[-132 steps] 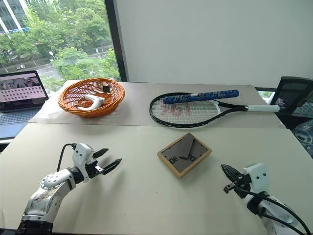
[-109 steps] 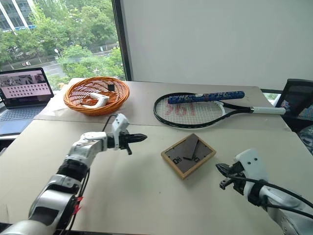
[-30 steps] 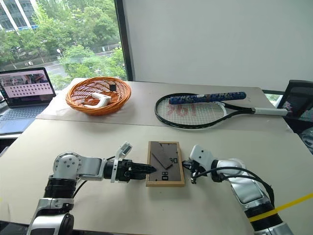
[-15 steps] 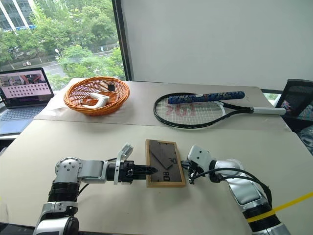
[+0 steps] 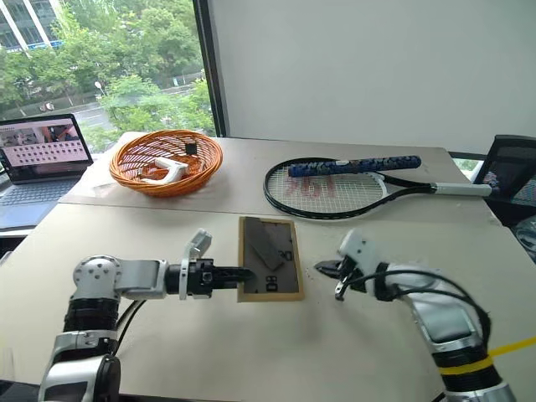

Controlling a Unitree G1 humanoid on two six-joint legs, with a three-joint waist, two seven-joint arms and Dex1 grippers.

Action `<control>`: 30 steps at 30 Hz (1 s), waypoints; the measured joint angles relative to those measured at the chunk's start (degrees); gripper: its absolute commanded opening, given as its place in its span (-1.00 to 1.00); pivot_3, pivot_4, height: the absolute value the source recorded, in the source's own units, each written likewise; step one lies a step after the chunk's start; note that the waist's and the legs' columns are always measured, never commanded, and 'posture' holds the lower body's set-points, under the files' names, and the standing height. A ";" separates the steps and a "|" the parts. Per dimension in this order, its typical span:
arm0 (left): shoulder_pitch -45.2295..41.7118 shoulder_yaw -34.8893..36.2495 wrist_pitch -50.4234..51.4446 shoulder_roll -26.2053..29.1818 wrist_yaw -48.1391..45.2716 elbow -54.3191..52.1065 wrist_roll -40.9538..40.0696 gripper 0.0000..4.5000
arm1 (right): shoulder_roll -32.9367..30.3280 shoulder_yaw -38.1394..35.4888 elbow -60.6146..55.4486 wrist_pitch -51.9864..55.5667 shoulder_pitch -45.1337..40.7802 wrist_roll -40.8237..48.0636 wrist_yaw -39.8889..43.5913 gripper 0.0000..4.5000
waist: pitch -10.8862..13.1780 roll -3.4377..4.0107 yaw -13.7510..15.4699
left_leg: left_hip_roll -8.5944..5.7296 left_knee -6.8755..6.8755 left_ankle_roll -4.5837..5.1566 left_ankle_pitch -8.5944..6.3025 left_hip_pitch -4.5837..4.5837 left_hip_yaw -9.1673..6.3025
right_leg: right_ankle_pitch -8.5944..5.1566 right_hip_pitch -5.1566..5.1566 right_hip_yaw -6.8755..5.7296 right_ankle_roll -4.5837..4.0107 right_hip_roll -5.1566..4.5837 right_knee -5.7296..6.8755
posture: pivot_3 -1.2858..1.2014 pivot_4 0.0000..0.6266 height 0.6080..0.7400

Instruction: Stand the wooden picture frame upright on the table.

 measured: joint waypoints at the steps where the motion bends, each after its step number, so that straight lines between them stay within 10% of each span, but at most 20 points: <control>1: -0.32 -0.19 0.00 1.06 -1.01 0.15 -0.40 -0.50 | -0.65 -2.41 -0.87 3.11 -1.57 3.60 0.54 -0.56 | 0.00 0.01 -0.02 | 0.00 -0.05 0.00 0.00 0.00 0.00 | 0.00 0.00 0.00 0.00 0.00 -0.02 | 0.03 -0.52 0.72; 6: -1.79 -4.31 0.00 1.61 -4.57 0.83 -0.08 -0.50 | -0.43 -3.65 -4.68 13.33 -9.75 14.08 1.23 0.29 | 0.01 -0.01 -0.15 | 0.00 -0.18 0.00 0.00 -0.01 -0.15 | -0.05 -0.01 -0.20 -0.09 0.01 -0.07 | 0.03 -0.52 0.72; 19: -3.64 -8.46 0.00 1.26 -7.90 1.03 2.45 -0.50 | 8.28 13.04 1.97 11.97 -15.47 11.91 3.67 0.29 | 0.07 0.04 -0.05 | 0.00 -0.19 -0.07 0.04 -0.25 -0.38 | -0.05 -0.08 -0.45 -0.11 0.01 -0.08 | 0.03 -0.52 0.72; 30: -3.73 -9.23 0.00 1.55 -9.84 1.02 3.64 -0.50 | 8.11 9.65 7.02 10.29 -18.29 11.58 2.53 0.29 | 0.10 0.06 0.04 | 0.00 -0.17 -0.17 0.12 -0.37 -0.54 | -0.04 -0.12 -0.61 -0.14 0.01 -0.07 | 0.03 -0.52 0.72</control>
